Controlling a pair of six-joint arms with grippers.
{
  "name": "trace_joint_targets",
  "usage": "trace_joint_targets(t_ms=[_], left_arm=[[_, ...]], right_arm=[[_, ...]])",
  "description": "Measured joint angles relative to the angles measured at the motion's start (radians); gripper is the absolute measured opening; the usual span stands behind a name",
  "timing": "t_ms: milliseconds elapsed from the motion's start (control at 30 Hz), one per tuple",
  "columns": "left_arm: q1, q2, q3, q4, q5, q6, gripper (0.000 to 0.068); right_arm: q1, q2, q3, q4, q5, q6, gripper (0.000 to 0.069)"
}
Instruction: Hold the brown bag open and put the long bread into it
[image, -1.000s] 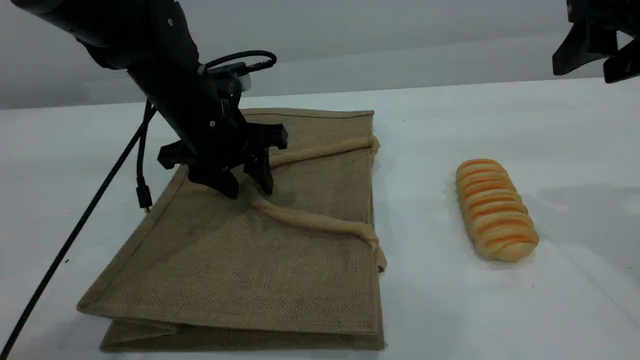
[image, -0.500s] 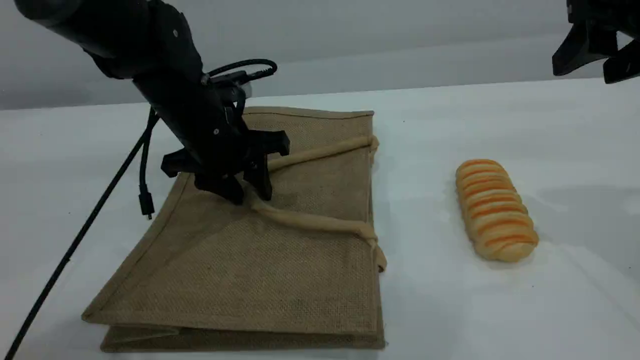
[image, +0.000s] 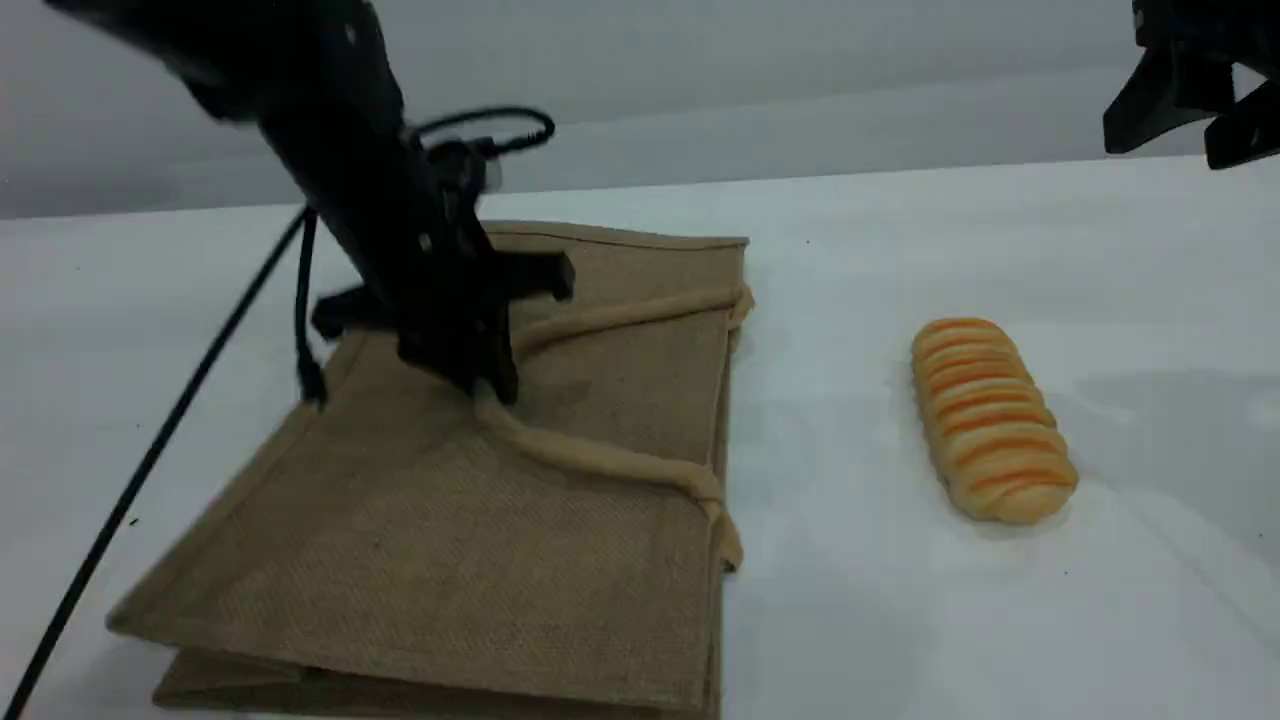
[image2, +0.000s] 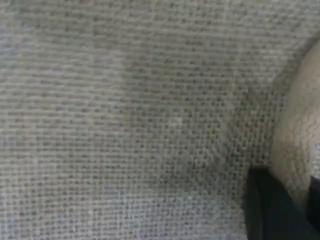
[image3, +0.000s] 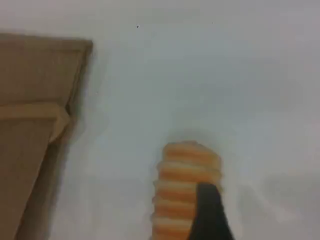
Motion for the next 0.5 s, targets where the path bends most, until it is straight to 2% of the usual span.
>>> trace_joint_targets(t_ms=[100,267,500], left_arm=[[0.0,-0.069,-0.1,-0.013,0.065,0.049,0.0088],[0.0,-0.155,-0.282,-0.016,0.266,0.155,0.0088],[0.0,-0.17,-0.555,-0.042,0.547,0.309,0.0087]], right_arm=[[0.0,0.0,0.0,0.031,0.041,-0.017,0.0428],[0.0,0.0,0.0,0.096,0.059,-0.104,0.0428],[0.0,0.062,0.0,0.28,0.061,-0.292,0.0428]])
